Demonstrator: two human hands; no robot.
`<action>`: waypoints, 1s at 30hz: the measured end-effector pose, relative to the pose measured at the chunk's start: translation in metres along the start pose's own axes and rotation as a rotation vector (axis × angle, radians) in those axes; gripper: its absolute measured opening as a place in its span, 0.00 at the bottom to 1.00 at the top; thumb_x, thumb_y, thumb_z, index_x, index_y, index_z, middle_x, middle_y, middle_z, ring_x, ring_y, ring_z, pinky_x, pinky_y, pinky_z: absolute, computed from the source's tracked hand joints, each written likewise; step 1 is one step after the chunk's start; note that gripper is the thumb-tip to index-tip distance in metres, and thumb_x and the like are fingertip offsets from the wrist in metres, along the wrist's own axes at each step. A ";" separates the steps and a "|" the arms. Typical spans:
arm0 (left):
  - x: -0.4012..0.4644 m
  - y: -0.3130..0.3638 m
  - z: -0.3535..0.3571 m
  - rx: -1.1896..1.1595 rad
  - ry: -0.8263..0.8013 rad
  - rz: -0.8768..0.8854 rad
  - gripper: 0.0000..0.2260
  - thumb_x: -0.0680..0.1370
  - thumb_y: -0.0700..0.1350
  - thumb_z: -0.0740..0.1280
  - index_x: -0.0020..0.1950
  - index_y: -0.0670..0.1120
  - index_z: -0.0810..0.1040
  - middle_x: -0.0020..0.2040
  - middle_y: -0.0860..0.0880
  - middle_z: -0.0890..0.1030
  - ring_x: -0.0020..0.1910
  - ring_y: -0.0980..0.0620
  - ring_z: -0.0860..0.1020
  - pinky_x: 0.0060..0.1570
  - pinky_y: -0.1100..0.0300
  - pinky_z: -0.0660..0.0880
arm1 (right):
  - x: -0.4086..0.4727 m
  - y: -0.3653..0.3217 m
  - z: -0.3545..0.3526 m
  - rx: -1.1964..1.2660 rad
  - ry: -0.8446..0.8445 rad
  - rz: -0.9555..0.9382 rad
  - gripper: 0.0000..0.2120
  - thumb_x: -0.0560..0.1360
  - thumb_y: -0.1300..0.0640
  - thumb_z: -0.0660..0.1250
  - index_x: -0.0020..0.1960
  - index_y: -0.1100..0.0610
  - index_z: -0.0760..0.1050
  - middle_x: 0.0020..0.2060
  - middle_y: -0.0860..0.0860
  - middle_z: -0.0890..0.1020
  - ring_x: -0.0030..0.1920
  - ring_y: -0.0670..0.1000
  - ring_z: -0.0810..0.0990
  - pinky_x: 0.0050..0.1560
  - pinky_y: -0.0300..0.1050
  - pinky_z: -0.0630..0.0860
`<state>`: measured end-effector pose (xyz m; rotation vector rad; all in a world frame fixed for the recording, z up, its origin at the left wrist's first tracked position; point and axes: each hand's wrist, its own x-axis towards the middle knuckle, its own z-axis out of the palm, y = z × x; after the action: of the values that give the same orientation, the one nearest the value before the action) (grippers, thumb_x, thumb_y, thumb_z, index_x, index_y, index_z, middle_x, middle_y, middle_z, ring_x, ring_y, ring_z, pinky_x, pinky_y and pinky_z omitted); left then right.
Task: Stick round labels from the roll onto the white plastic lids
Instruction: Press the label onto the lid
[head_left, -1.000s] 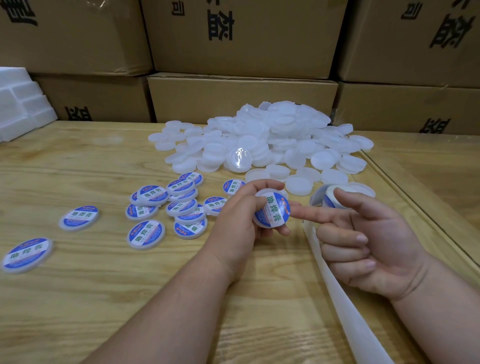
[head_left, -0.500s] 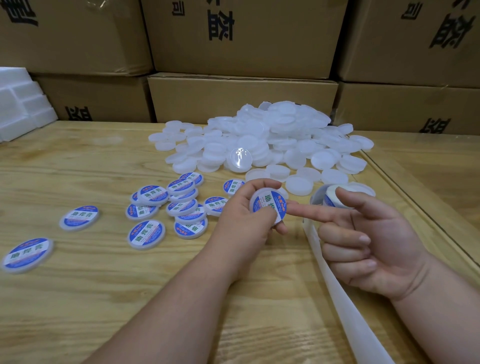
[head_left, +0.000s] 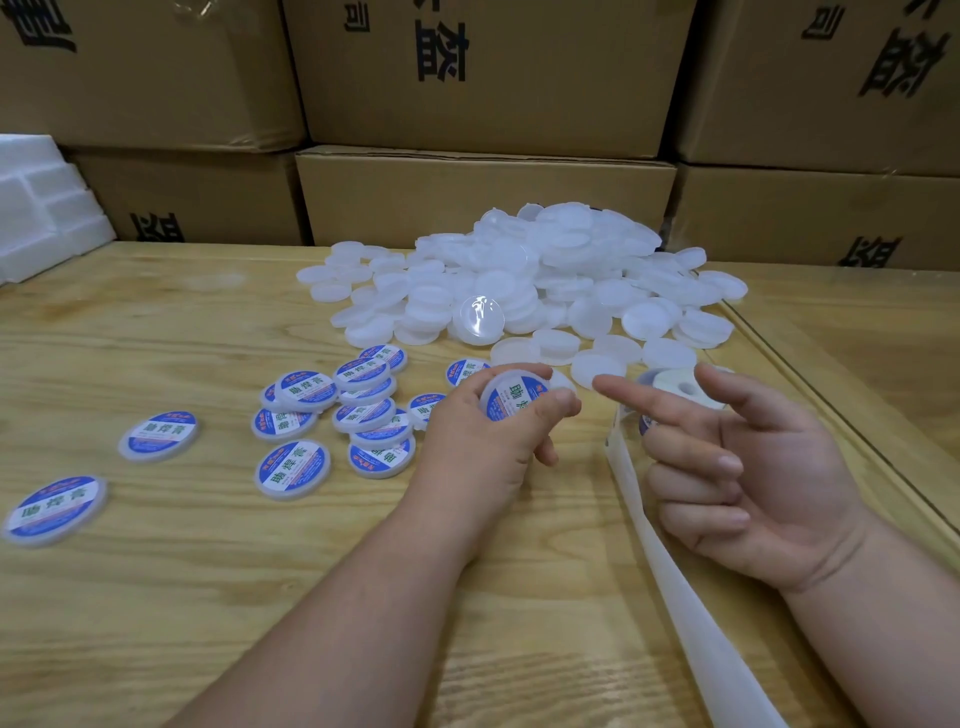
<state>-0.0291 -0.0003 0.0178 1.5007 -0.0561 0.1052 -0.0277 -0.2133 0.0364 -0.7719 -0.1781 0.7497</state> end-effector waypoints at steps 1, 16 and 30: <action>0.000 0.001 0.001 -0.002 -0.009 -0.004 0.07 0.75 0.56 0.73 0.51 0.57 0.82 0.42 0.52 0.87 0.30 0.55 0.78 0.33 0.65 0.73 | 0.001 0.000 0.000 0.005 0.051 -0.034 0.33 0.71 0.45 0.72 0.73 0.58 0.74 0.23 0.47 0.66 0.24 0.46 0.55 0.20 0.38 0.56; 0.006 0.000 0.002 -0.179 0.160 -0.056 0.18 0.85 0.49 0.57 0.59 0.76 0.65 0.34 0.52 0.82 0.24 0.53 0.73 0.25 0.64 0.71 | 0.005 0.002 0.003 0.052 0.301 -0.173 0.21 0.74 0.45 0.64 0.58 0.56 0.83 0.23 0.46 0.61 0.24 0.45 0.51 0.20 0.37 0.51; 0.016 0.004 -0.005 -0.542 0.444 -0.112 0.37 0.84 0.39 0.56 0.77 0.72 0.40 0.52 0.48 0.87 0.37 0.45 0.86 0.29 0.60 0.77 | 0.007 0.003 0.005 0.015 0.320 -0.172 0.20 0.74 0.45 0.64 0.56 0.57 0.82 0.24 0.46 0.61 0.24 0.45 0.51 0.19 0.38 0.53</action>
<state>-0.0141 0.0054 0.0230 0.9122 0.3326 0.3051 -0.0267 -0.2038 0.0371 -0.8401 0.0499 0.4563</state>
